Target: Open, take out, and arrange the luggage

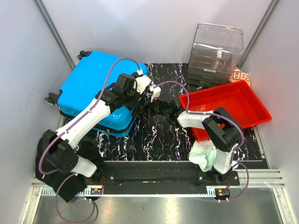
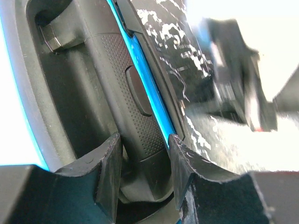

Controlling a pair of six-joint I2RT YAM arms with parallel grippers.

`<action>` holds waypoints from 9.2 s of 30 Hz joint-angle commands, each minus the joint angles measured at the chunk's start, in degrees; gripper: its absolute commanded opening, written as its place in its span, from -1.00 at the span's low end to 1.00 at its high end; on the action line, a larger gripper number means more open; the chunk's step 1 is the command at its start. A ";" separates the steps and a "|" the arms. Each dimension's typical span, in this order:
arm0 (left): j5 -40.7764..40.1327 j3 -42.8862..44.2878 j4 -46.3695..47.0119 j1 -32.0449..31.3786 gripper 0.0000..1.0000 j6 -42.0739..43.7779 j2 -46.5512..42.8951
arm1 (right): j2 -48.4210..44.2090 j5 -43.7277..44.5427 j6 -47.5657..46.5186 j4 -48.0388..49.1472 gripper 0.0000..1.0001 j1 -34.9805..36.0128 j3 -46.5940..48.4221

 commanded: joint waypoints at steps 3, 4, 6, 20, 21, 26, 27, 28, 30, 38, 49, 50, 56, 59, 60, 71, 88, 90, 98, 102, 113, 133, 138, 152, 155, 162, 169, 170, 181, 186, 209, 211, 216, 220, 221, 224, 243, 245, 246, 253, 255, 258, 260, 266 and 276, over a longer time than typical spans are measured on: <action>3.22 -4.15 -13.21 0.14 -1.00 4.90 -7.67 | 2.10 3.13 -1.37 0.21 -1.00 -4.75 3.48; 3.22 -4.68 -13.30 0.14 -1.00 5.08 -9.15 | 2.46 3.05 -1.11 0.30 -1.00 -5.02 3.74; 3.22 -6.08 -13.82 0.14 -1.00 5.95 -10.57 | 3.16 2.87 -0.49 0.57 -1.00 -6.07 4.27; 5.50 -12.15 -19.18 0.23 -1.00 13.34 -21.38 | 5.79 2.78 -6.46 -5.67 -1.00 -11.87 12.33; 5.77 -11.98 -19.36 0.14 -1.00 13.43 -21.73 | 6.24 2.78 -7.60 -6.28 -1.00 -11.96 13.14; 7.09 -11.98 -19.97 0.14 -1.00 14.92 -22.70 | 8.08 1.11 -12.16 -7.26 -1.00 -12.31 17.01; 7.26 -12.06 -20.24 0.14 -1.00 15.27 -23.14 | 8.35 0.85 -12.96 -7.08 -1.00 -12.66 17.45; 7.53 -12.06 -20.41 0.14 -1.00 15.62 -23.32 | 8.44 0.50 -13.23 -6.73 -1.00 -13.01 18.50; 8.06 -12.15 -20.68 0.14 -1.00 16.33 -24.11 | 9.23 -0.90 -16.04 -6.20 -1.00 -14.41 19.64; 7.62 -13.56 -20.59 0.14 -1.00 17.30 -24.46 | 14.75 -9.95 -23.34 -4.09 -1.00 -15.13 27.90; 8.23 -12.24 -20.51 0.23 -1.00 17.65 -25.87 | 21.89 -18.85 -16.92 2.65 -1.00 -14.34 33.82; 8.06 -12.15 -20.42 0.23 -1.00 17.56 -25.78 | 21.19 -18.32 -16.92 3.28 -1.00 -13.99 32.93; 3.75 -4.44 -18.57 1.19 0.79 12.47 -25.25 | 17.58 -16.64 -13.85 8.90 -1.00 -11.96 24.14; -1.34 0.39 -17.52 4.17 0.95 11.41 -25.52 | 17.05 -16.03 -13.85 10.05 -1.00 -11.35 21.41; -3.00 1.37 -16.73 5.75 0.95 10.71 -25.52 | 16.88 -15.77 -13.85 10.15 -1.00 -11.09 21.15; -8.81 -4.76 -14.71 33.08 0.23 13.07 -32.36 | 14.51 -12.60 -13.50 0.48 -1.00 -8.71 23.87; -6.53 -25.25 18.14 66.59 0.15 16.95 -17.89 | 13.27 -11.46 -11.56 -4.36 -1.00 -5.90 25.37; -3.48 -23.33 20.35 66.67 0.16 14.84 -11.91 | 12.75 -11.46 -11.30 -3.83 -1.00 -5.63 24.75; 8.85 -18.57 26.43 60.54 0.18 14.48 0.57 | 7.57 -9.53 -10.34 0.56 -1.00 -2.47 16.85; 10.86 -19.18 26.69 55.34 0.18 17.30 1.99 | 3.00 -7.25 -8.75 5.56 -1.00 -0.10 8.16; 17.98 -15.33 25.73 41.37 0.18 14.76 5.95 | -7.47 1.11 -5.77 5.40 -1.00 9.29 -3.72; 30.72 0.69 -3.44 45.14 0.23 21.91 -4.38 | -3.70 9.11 -5.41 1.18 -1.00 19.50 2.95; 34.07 -2.92 -19.39 45.32 0.32 38.53 -15.66 | -2.73 8.49 -5.85 1.44 -1.00 18.54 3.48; 25.28 1.55 -52.50 50.85 0.52 75.21 -21.91 | 1.23 1.82 -7.52 4.77 -1.00 17.22 2.78; 27.91 5.50 -52.50 52.78 0.52 76.89 -22.00 | 1.84 0.68 -6.82 6.19 -1.00 16.60 1.64; 27.48 -3.08 -52.67 52.26 0.58 84.52 -30.24 | 2.81 0.67 -6.73 6.72 -1.00 16.08 1.45; 27.73 -10.49 -52.50 52.00 0.63 85.50 -31.68 | 3.34 0.67 -6.55 6.72 -1.00 15.72 1.54; 29.05 -8.48 -52.50 52.17 0.64 84.89 -30.71 | 3.43 0.50 -6.38 6.89 -1.00 15.81 1.63; 28.02 -11.97 -50.48 52.08 0.55 86.91 -23.85 | 4.75 -0.20 -5.94 7.95 -1.00 15.37 1.63; 28.53 -13.65 -48.10 52.00 0.26 86.90 -23.85 | 5.45 -1.08 -5.76 8.91 -1.00 15.11 1.98; 27.30 -11.62 -50.39 52.17 -1.00 89.98 -21.04 | 7.56 -4.16 -5.84 21.22 -0.47 13.79 1.02; 27.22 -11.62 -49.95 52.17 -1.00 89.98 -21.21 | 7.65 -4.25 -6.20 21.22 -0.36 13.79 1.02; 26.95 -11.71 -49.16 52.17 -1.00 89.46 -21.04 | 7.82 -5.30 -8.22 22.27 -0.25 13.70 0.67; 26.95 -11.62 -49.07 52.26 -1.00 89.28 -21.12 | 7.65 -5.22 -11.03 23.07 -0.24 13.70 0.05; 26.87 -11.71 -48.98 52.26 -1.00 89.28 -21.12 | 7.65 -6.09 -11.47 23.15 -0.25 13.79 0.14; 26.43 -11.62 -48.72 52.26 -1.00 89.28 -21.12 | 7.82 -8.46 -13.23 23.50 -0.21 13.70 0.14; 26.08 -11.62 -48.45 52.26 -1.00 88.49 -21.21 | 6.85 -9.08 -21.32 22.44 0.03 13.70 -1.79; 25.72 -11.98 -48.10 52.35 -1.00 88.49 -21.21 | 6.68 -10.48 -21.23 23.07 0.06 13.79 -2.06; 25.72 -11.98 -48.02 52.44 -1.00 88.58 -21.21 | 6.51 -10.93 -21.32 23.15 0.08 13.79 -2.15; 25.90 -11.45 -47.66 52.44 -1.00 88.31 -21.04 | 7.38 -13.03 -18.86 22.36 0.04 13.88 -0.04; 25.64 -11.27 -47.40 52.52 -1.00 87.96 -20.95 | 7.65 -13.04 -18.42 22.28 -0.01 13.79 -0.04; 25.46 -11.27 -47.40 52.61 -1.00 87.87 -21.04 | 8.00 -12.95 -17.63 21.84 -0.09 13.79 0.40; 25.55 -11.36 -47.40 52.61 -1.00 88.05 -21.03 | 8.35 -13.04 -16.49 21.84 -0.20 13.79 1.01; 25.54 -11.19 -47.22 52.61 -1.00 88.13 -21.30 | 8.26 -12.69 -16.48 19.81 -0.70 13.79 1.81; 26.95 -8.82 -47.57 54.02 -1.00 88.75 -22.71 | 4.75 -0.92 -17.36 10.61 -1.00 10.45 2.50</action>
